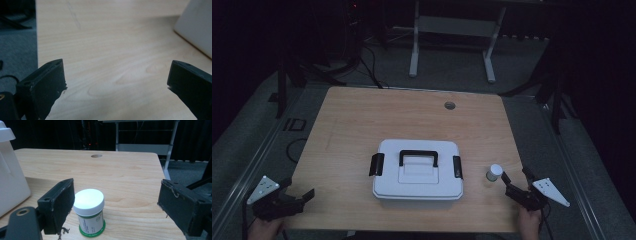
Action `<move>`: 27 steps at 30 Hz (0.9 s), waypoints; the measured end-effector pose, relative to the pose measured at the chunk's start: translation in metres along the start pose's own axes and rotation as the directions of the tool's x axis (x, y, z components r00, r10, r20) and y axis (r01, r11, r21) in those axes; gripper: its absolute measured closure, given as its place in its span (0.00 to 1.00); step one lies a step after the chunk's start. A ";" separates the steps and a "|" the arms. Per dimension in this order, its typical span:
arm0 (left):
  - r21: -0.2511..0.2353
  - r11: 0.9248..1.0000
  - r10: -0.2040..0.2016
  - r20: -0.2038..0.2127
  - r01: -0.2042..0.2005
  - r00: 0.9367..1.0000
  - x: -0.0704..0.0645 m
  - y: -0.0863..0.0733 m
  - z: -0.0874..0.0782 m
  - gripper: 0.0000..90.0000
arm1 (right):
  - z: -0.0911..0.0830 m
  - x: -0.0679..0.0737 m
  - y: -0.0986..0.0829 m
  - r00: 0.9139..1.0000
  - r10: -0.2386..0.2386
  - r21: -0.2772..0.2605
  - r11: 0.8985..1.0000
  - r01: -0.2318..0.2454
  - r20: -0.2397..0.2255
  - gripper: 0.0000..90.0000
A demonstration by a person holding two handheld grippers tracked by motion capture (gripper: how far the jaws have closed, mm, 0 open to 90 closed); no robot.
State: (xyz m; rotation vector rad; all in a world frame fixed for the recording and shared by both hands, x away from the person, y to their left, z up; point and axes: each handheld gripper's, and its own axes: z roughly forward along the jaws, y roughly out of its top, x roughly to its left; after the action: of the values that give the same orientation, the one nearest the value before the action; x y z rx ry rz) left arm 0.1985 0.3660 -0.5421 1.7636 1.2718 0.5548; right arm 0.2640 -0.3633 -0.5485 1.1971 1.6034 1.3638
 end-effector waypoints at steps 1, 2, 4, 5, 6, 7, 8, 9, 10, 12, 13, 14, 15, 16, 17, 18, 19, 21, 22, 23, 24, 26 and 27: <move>0.034 0.999 0.008 0.014 -0.008 1.000 0.001 0.002 0.000 0.01 | 0.000 -0.001 0.000 1.000 0.004 -0.001 1.000 -0.004 -0.004 0.15; 0.062 0.998 0.020 0.020 -0.022 1.000 0.002 0.005 -0.001 0.01 | 0.000 -0.001 0.000 1.000 0.007 0.001 1.000 -0.007 -0.007 0.15; 0.119 0.992 0.045 0.035 -0.049 0.998 0.002 0.009 -0.001 0.01 | 0.000 -0.001 0.000 1.000 0.011 0.004 1.000 -0.011 -0.013 0.15; 0.146 0.987 0.056 0.044 -0.062 0.997 0.002 0.012 -0.002 0.01 | 0.000 -0.001 0.000 1.000 0.010 0.005 1.000 -0.010 -0.013 0.15; 0.160 0.984 0.067 0.046 -0.074 0.997 0.002 0.014 -0.002 0.01 | 0.001 0.000 0.000 1.000 0.007 0.007 1.000 -0.007 -0.011 0.15; 0.183 0.979 0.079 0.049 -0.087 0.996 0.002 0.016 -0.002 0.02 | 0.001 0.000 0.000 1.000 0.005 0.009 1.000 -0.005 -0.013 0.15; 0.214 0.971 0.093 0.060 -0.103 0.994 0.002 0.018 -0.002 0.02 | 0.001 0.000 0.000 1.000 0.001 0.011 1.000 -0.001 -0.015 0.15; 0.238 0.963 0.115 0.060 -0.126 0.992 0.001 0.020 -0.002 0.02 | 0.001 0.001 0.000 1.000 -0.002 0.013 1.000 0.003 -0.014 0.15; 0.266 0.952 0.137 0.073 -0.152 0.988 0.000 0.023 -0.002 0.01 | 0.001 0.001 0.000 1.000 -0.004 0.012 1.000 0.004 -0.016 0.15; 0.303 0.933 0.174 0.097 -0.195 0.980 -0.001 0.026 -0.002 0.02 | 0.000 0.000 0.000 1.000 0.002 0.008 1.000 -0.002 -0.017 0.15; 0.330 0.919 0.181 0.134 -0.216 0.974 -0.002 0.028 -0.002 0.02 | 0.000 0.000 0.000 1.000 0.004 0.008 1.000 -0.004 -0.018 0.15; 0.352 0.907 0.192 0.143 -0.231 0.971 -0.002 0.030 -0.001 0.02 | 0.000 -0.001 0.000 1.000 0.009 0.006 1.000 -0.009 -0.022 0.15; 0.377 0.894 0.196 0.155 -0.241 0.968 -0.003 0.031 0.000 0.02 | 0.000 -0.001 0.000 1.000 0.011 0.004 1.000 -0.010 -0.021 0.15; 0.401 0.880 0.198 0.178 -0.255 0.964 -0.003 0.032 0.001 0.02 | 0.000 -0.002 0.000 1.000 0.012 0.002 1.000 -0.012 -0.020 0.15; 0.416 0.868 0.211 0.187 -0.271 0.960 -0.003 0.034 0.001 0.02 | 0.000 -0.002 0.000 1.000 0.015 0.002 1.000 -0.015 -0.023 0.15; 0.436 0.855 0.217 0.190 -0.280 0.958 -0.003 0.035 0.002 0.02 | 0.000 -0.002 0.000 1.000 0.015 0.002 1.000 -0.015 -0.024 0.15; 0.450 0.847 0.210 0.209 -0.285 0.955 -0.003 0.037 0.003 0.02 | 0.000 -0.002 0.000 1.000 0.012 0.004 1.000 -0.012 -0.022 0.15; 0.477 0.822 0.224 0.233 -0.312 0.946 -0.004 0.040 0.005 0.02 | 0.000 -0.001 0.000 1.000 0.012 0.005 1.000 -0.012 -0.025 0.15; 0.493 0.809 0.225 0.245 -0.321 0.943 -0.004 0.041 0.006 0.02 | 0.000 -0.001 0.000 1.000 0.010 0.005 1.000 -0.009 -0.026 0.15; 0.511 0.791 0.234 0.255 -0.336 0.938 -0.005 0.043 0.007 0.02 | 0.000 -0.001 0.000 1.000 0.010 0.007 1.000 -0.010 -0.028 0.15; 0.537 0.767 0.242 0.265 -0.351 0.933 -0.006 0.044 0.008 0.02 | 0.000 -0.001 0.000 0.999 0.010 0.008 1.000 -0.010 -0.030 0.15; 0.579 0.721 0.262 0.281 -0.381 0.923 -0.008 0.047 0.011 0.02 | 0.000 -0.001 0.000 0.999 0.011 0.007 1.000 -0.011 -0.030 0.15; 0.595 0.702 0.268 0.287 -0.390 0.920 -0.009 0.048 0.012 0.02 | 0.000 -0.001 0.000 0.999 0.013 0.007 1.000 -0.013 -0.031 0.15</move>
State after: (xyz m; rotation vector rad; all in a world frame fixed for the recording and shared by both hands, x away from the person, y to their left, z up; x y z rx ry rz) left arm 0.2296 0.3486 -0.5066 2.5967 1.0821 0.1273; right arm 0.2644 -0.3641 -0.5490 1.1977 1.6260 1.3921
